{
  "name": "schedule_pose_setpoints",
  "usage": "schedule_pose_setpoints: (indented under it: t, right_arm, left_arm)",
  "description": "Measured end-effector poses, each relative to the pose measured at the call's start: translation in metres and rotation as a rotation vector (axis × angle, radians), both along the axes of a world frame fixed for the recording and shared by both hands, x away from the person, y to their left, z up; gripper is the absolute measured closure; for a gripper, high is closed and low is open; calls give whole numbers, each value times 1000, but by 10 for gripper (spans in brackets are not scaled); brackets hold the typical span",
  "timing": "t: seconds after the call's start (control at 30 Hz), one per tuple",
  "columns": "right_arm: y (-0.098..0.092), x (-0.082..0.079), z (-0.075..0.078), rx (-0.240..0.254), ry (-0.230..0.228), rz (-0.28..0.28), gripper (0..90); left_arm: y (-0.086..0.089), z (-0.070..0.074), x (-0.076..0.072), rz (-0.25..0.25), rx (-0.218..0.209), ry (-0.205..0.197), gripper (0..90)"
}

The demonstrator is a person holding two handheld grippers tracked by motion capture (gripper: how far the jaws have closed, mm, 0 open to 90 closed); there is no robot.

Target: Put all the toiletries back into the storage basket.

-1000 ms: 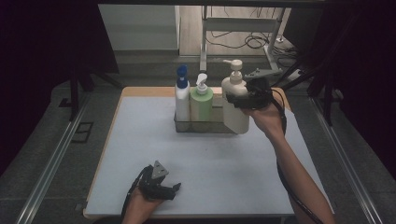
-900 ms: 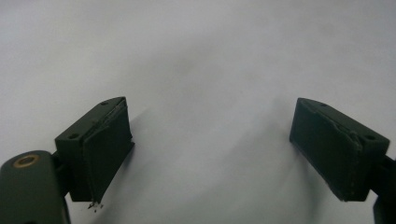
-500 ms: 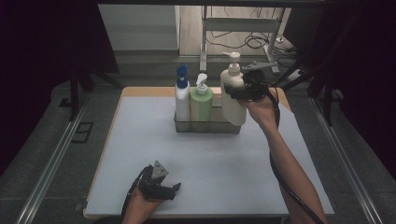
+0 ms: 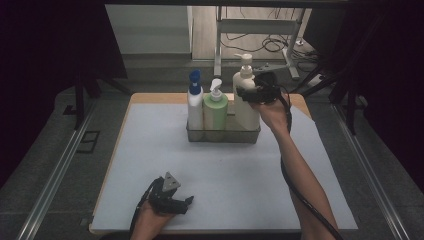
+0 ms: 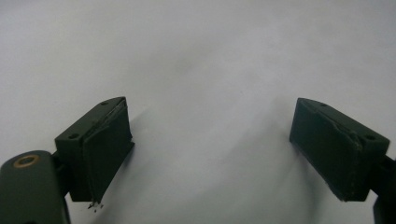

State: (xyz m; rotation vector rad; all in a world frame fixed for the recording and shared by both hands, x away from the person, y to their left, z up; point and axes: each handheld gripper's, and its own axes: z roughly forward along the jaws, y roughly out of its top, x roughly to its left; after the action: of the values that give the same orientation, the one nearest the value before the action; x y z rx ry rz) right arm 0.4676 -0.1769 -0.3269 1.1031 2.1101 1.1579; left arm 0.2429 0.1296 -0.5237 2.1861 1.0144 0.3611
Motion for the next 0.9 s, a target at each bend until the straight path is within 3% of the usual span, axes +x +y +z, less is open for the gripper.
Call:
schedule_pose_setpoints:
  t: [0.53, 0.9]
  right_arm:
    - [17, 21, -25, -6, -4, -11, 362]
    - [19, 23, -41, -20, 13, -16, 361]
  left_arm:
    - [0, 0, 0, -2, 3, 2, 123]
    - [1, 0, 0, -5, 9, 4, 123]
